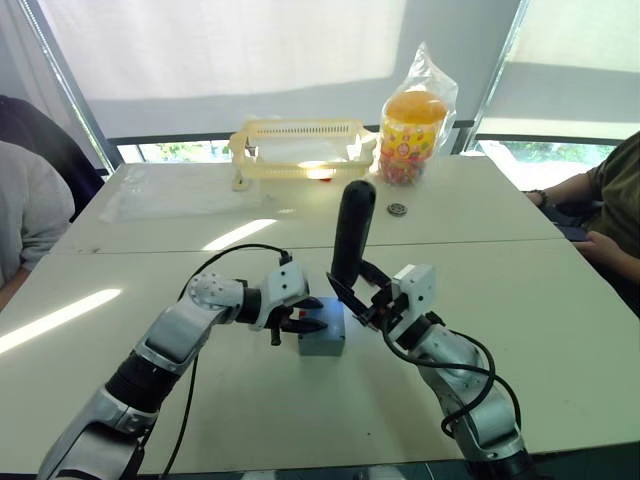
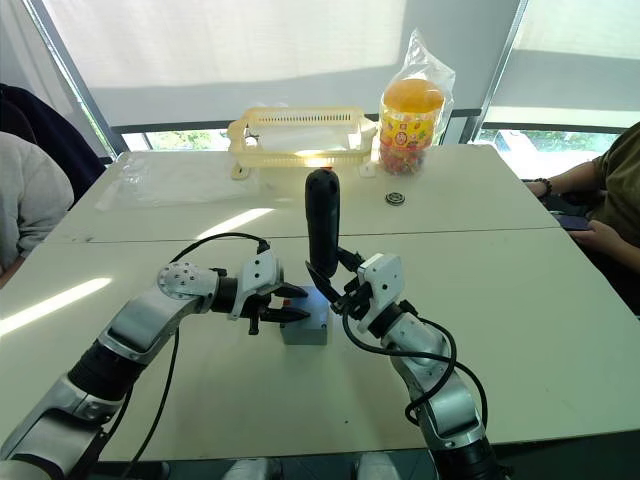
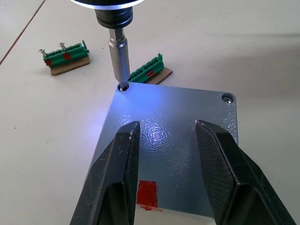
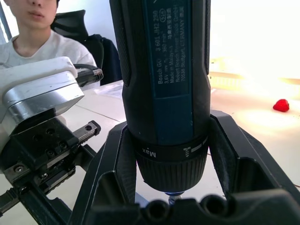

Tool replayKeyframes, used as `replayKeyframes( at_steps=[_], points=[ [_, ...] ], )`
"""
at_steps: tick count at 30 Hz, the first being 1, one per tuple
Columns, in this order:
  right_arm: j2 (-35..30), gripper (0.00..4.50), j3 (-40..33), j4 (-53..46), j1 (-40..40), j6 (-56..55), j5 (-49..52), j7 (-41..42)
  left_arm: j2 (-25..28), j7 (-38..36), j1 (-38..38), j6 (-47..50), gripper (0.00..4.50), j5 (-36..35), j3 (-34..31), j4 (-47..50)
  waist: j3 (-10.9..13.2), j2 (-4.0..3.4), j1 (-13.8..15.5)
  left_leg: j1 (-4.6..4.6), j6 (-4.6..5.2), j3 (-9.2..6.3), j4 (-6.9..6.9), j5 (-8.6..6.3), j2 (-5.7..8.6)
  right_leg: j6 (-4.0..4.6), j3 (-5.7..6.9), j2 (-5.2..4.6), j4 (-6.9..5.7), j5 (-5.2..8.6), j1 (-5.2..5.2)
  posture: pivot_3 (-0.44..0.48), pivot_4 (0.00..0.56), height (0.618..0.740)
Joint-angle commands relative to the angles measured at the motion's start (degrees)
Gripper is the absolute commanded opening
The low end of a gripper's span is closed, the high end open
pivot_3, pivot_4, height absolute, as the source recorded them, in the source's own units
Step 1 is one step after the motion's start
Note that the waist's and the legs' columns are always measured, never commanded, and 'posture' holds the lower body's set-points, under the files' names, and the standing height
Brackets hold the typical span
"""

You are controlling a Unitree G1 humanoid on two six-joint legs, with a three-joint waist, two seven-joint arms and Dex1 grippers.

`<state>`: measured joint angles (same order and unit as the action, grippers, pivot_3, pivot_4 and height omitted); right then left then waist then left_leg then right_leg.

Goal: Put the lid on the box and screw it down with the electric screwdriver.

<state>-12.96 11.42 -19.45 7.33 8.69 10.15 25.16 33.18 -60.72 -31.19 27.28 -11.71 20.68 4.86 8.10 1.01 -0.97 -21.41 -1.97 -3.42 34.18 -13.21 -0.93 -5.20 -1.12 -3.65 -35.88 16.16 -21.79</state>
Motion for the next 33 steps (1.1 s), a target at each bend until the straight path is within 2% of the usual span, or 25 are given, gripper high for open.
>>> replayKeyframes(
  at_steps=[1,22,29,33],
  points=[
    [-0.7,1.79,2.5,7.2,-1.5,4.2,-2.2,0.5,1.3,0.1,2.6,2.6,1.87,3.8,3.8,-2.2,-0.1,0.02,0.0,0.01,0.00,-0.01,-0.01,0.00,0.00,0.03,-0.01,-0.01,0.00,-0.02,0.00,0.000,0.150,0.740],
    [-0.5,1.79,0.2,11.2,1.1,7.3,-0.5,-0.2,1.1,0.5,2.5,2.8,1.87,3.7,3.8,-2.3,-0.4,-0.08,0.1,0.05,-0.02,-0.19,-0.05,-0.02,-0.22,0.26,-0.07,-0.16,0.30,-0.13,-0.07,0.000,0.150,0.740],
    [0.4,1.79,-0.8,9.9,0.6,4.9,1.1,0.8,1.3,0.7,2.5,2.9,1.87,3.6,3.8,-2.2,-0.4,-0.10,0.1,0.01,-0.03,-0.19,-0.06,-0.03,-0.22,0.25,-0.11,-0.29,0.48,-0.12,-0.03,0.000,0.150,0.740],
    [1.0,1.79,-2.5,5.9,1.0,2.2,3.0,1.0,1.2,0.7,2.6,2.8,1.87,3.6,4.0,-2.5,-0.3,-0.11,0.1,-0.03,-0.04,-0.17,-0.11,-0.04,-0.15,0.26,-0.09,-0.46,0.52,-0.13,-0.06,0.000,0.150,0.740]
  ],
)
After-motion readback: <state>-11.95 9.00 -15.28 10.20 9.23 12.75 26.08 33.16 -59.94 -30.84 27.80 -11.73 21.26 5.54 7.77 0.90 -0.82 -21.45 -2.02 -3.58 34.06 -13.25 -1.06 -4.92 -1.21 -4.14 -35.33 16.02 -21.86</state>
